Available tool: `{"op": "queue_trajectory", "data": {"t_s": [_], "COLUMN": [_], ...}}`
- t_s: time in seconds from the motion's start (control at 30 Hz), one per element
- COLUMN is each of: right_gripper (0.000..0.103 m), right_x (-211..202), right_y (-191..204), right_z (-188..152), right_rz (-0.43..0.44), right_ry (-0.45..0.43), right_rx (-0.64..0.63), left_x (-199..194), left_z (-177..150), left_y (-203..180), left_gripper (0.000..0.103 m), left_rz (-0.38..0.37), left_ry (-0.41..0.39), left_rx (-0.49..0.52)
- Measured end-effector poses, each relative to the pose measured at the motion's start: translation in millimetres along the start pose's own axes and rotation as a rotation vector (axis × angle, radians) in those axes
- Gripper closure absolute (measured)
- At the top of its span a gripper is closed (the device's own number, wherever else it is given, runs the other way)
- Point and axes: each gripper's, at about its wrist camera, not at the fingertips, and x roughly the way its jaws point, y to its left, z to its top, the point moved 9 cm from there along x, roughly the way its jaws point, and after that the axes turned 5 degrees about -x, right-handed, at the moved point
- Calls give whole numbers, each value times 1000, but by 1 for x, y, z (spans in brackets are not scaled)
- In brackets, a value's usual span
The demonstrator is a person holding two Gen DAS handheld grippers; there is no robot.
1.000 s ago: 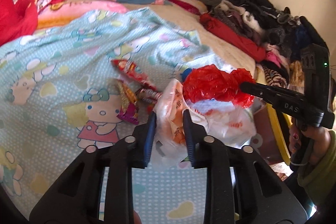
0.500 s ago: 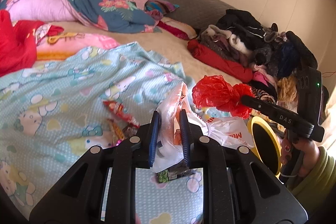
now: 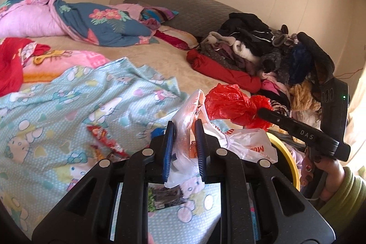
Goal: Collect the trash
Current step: 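Carry both bags over the yellow bin and open both tools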
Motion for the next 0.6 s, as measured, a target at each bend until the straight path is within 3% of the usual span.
{"op": "queue_trajectory", "data": {"t_s": [0.6], "right_gripper": [87], "right_x": [-53], "right_y": [-53], "right_z": [-4], "right_rz": [-103], "right_ry": [-91], "right_rx": [112], "left_x": [15], "left_z": [2], "left_y": [-62], "left_gripper": [90], "left_rz": [-83], "left_ry": [0], "left_rx": [77]}}
